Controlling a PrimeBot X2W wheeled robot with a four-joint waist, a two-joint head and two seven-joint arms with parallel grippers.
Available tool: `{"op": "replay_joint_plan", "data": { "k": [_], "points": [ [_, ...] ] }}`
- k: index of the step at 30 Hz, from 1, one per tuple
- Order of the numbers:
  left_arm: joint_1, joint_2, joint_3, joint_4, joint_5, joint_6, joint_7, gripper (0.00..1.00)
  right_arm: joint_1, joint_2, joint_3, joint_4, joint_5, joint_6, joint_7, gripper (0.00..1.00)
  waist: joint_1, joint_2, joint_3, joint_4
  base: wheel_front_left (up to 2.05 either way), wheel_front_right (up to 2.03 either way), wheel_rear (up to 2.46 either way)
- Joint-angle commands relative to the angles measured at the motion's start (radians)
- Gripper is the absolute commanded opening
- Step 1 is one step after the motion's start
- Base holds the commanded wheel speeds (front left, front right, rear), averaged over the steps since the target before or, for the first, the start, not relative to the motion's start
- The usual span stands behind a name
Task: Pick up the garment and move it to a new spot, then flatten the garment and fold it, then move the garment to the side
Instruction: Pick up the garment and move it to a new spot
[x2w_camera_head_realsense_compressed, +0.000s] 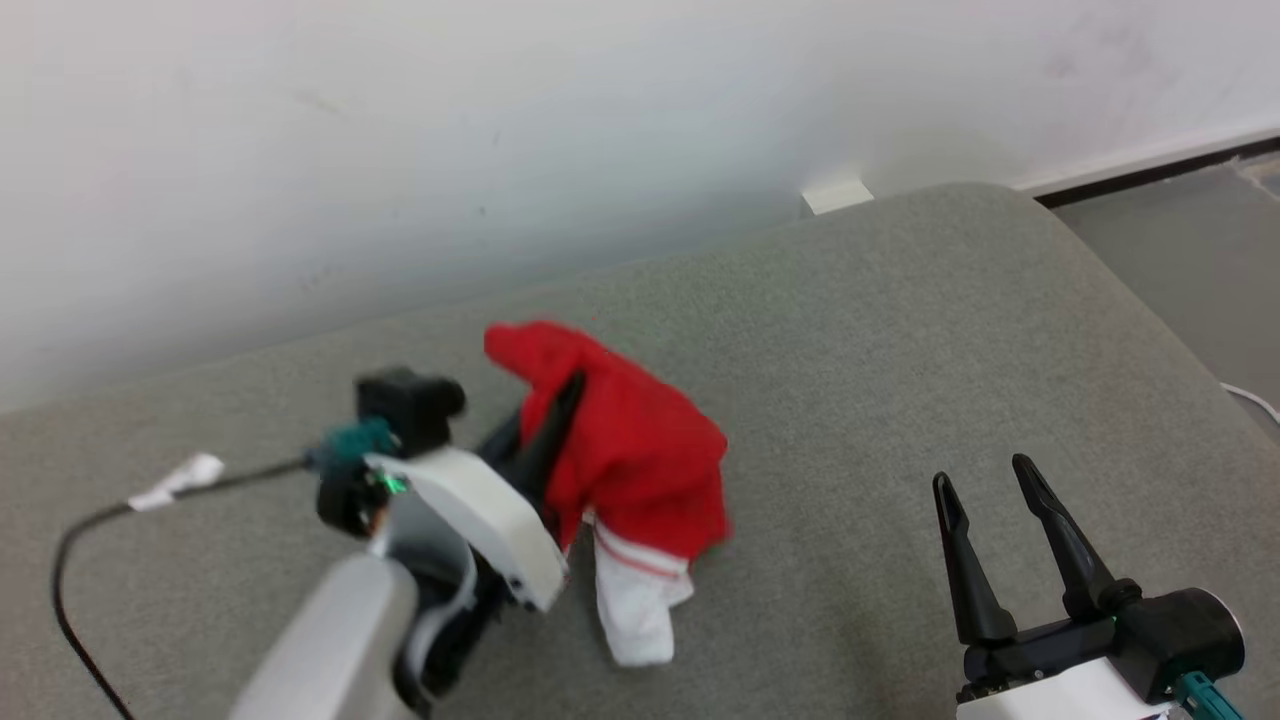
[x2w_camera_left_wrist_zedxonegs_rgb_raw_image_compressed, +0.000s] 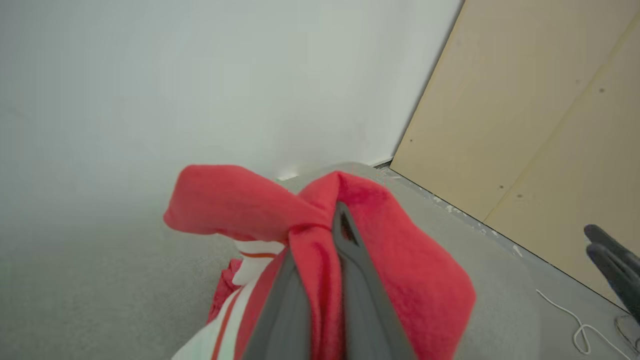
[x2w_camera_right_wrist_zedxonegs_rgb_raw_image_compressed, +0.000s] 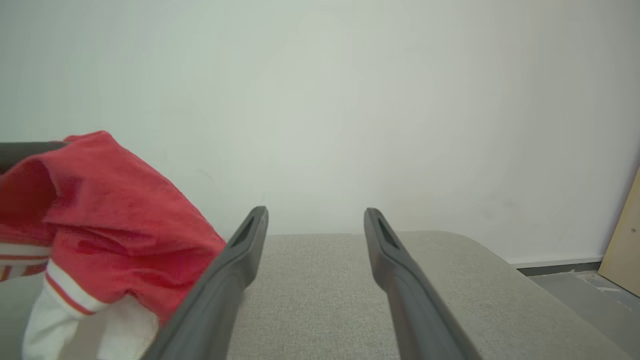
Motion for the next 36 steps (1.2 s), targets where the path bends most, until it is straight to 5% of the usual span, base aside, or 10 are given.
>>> {"op": "replay_joint_plan", "data": {
  "k": [1, 8, 9, 10, 22, 29, 36],
  "points": [
    [0.022, -0.013, -0.017, 0.022, 0.02, 0.003, -0.017, 0.0, 0.002, -0.002, 0.002, -0.004, 0.015, -0.002, 0.001, 1.0, 0.0, -0.0001, 0.022, -0.014, 0.0, 0.0, 0.0],
    [0.049, -0.105, -0.134, 0.294, 0.102, -0.011, -0.144, 0.0, -0.02, -0.003, 0.014, 0.007, 0.017, -0.002, 0.001, 1.0, 0.0, -0.0001, 0.057, -0.008, 0.0, 0.0, 0.0],
    [0.041, -0.114, -0.143, 0.33, 0.104, -0.016, -0.156, 0.38, -0.024, -0.003, 0.016, 0.009, 0.017, -0.002, 0.001, 1.0, 0.0, -0.0001, 0.059, -0.005, 0.0, 0.0, 0.0],
    [0.028, -0.123, -0.151, 0.357, 0.11, -0.021, -0.176, 1.0, -0.025, -0.003, 0.017, 0.011, 0.016, -0.002, 0.001, 1.0, 0.0, -0.0001, 0.059, 0.0, 0.0, 0.0, 0.0],
    [-0.037, -0.109, -0.119, 0.397, 0.122, -0.018, -0.349, 1.0, -0.014, -0.003, 0.015, 0.019, 0.0, -0.002, 0.001, 1.0, 0.0, -0.0001, 0.038, 0.111, 0.0, 0.0, 0.0],
    [0.044, -0.056, -0.002, 0.285, 0.09, 0.03, -0.37, 1.0, 0.003, -0.003, -0.017, 0.005, -0.009, -0.002, 0.001, 1.0, 0.0, -0.0001, 0.032, 0.181, 0.0, 0.0, 0.0],
    [0.212, -0.036, 0.173, 0.091, 0.187, 0.092, -0.371, 1.0, 0.015, -0.003, -0.05, -0.014, -0.018, -0.002, 0.001, 1.0, 0.0, -0.0001, 0.022, 0.217, 0.0, 0.0, 0.0]
  ]
}}
